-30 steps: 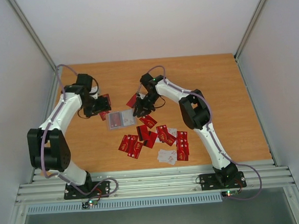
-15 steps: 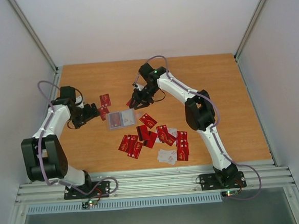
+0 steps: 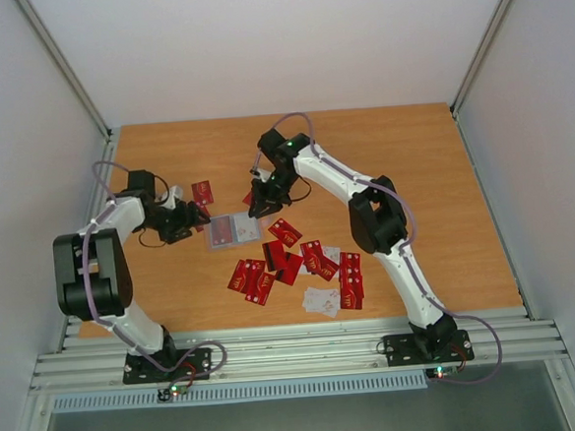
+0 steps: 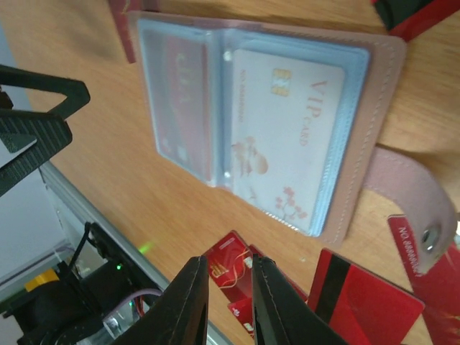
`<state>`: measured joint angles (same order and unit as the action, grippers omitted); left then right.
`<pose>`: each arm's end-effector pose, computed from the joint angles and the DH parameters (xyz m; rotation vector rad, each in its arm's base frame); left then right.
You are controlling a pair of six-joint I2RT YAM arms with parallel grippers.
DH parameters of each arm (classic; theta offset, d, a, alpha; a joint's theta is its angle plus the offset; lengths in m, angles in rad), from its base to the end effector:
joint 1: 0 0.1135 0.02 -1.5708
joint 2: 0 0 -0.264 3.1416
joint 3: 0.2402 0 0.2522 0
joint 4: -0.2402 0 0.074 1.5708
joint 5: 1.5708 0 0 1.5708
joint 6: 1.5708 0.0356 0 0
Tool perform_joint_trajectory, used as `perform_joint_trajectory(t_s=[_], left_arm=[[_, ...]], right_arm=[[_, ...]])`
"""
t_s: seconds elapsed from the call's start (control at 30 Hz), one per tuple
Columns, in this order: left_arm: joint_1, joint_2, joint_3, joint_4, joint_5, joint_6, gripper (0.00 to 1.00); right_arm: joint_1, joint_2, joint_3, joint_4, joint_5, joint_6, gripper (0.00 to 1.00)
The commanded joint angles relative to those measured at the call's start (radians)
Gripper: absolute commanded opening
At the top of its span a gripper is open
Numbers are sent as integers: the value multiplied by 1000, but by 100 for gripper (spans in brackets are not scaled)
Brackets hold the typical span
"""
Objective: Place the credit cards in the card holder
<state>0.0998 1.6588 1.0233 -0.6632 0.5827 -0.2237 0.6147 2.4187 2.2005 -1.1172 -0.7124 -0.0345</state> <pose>0.3043 0.0108 0.1795 -0.3358 2.7679 -0.8574 0.3899 0.3037 0.1955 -1.0502 2.7192 1.1367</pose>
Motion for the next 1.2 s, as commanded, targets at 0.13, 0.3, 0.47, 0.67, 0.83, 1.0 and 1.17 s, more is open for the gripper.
perform_joint_trajectory(t_s=[0.13,0.3,0.47,0.67,0.83,1.0,1.17], left_arm=[[2,104,46,59,75,20,72],[-2,143,59,64,96,17,70],[-16,178,68,67,107,21,68],[-37,207,81,67,112,20,67],[-54,222,92,68,137,18,67],[-67,208,104,68,151,8,66],[-73,175,113,59,159,-4,66]], right_arm=[[1,100,103,-63,47,-7,13],[2,143,127,-69,34,-7,10],[2,174,133,-80,22,-16,7],[2,202,132,-93,31,-32,4],[2,219,129,-101,36,-38,2],[2,226,128,-100,33,-36,2],[3,225,128,-98,31,-33,1]])
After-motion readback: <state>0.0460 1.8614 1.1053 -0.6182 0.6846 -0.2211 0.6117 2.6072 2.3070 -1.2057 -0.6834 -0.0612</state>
